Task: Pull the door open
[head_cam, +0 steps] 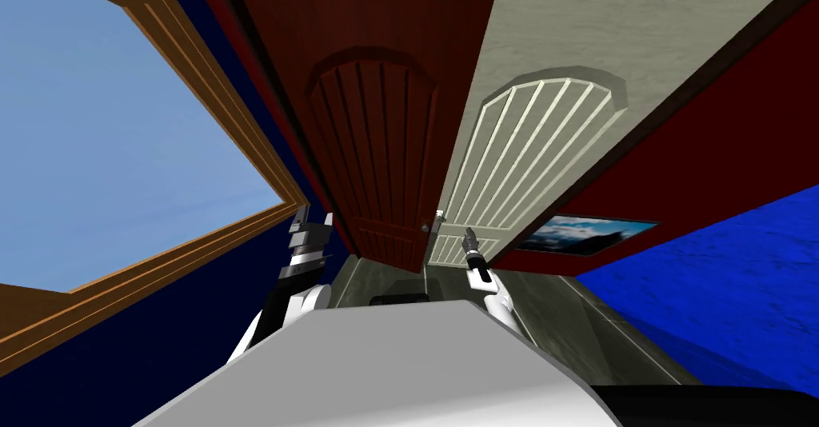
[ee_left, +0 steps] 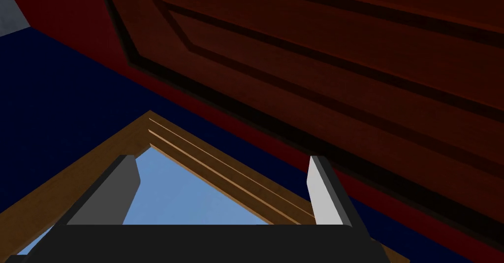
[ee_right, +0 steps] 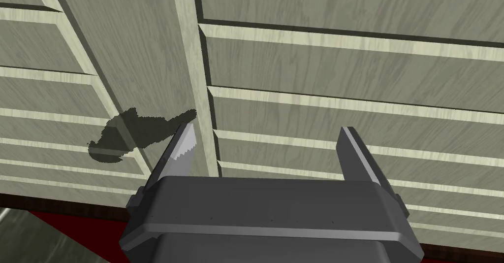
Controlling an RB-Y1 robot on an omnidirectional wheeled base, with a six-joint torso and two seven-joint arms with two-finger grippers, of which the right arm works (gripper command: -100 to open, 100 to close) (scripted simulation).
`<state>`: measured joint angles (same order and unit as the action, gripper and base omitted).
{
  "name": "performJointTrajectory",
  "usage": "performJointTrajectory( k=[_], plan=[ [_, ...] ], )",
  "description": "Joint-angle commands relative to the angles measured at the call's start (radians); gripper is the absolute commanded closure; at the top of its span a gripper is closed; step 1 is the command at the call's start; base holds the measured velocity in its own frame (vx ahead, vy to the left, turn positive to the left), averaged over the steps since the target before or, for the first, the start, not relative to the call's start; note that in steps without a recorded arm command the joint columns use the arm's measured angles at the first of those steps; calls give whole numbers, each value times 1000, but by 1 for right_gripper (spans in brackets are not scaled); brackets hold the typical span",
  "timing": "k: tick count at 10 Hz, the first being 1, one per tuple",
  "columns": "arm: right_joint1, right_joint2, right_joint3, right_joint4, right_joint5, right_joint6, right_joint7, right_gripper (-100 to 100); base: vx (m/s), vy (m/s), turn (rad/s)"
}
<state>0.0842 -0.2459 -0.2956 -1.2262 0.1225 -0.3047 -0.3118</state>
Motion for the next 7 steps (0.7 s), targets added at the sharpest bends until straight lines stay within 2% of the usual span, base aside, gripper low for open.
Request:
performJointTrajectory(
  k=[1,4,6,7],
  plan=[
    [17,-6,-7,-9,-1,4,-3,-100,-195,9,-63],
    [29,-4,2,-18,0,1,-10,-100,-181,4,-24],
    [17,19,41,-36,5,-7,-18,-100,-145,-7,106],
    [4,32,62,-45,8,-11,-20,-100,12,63,155]
  ],
)
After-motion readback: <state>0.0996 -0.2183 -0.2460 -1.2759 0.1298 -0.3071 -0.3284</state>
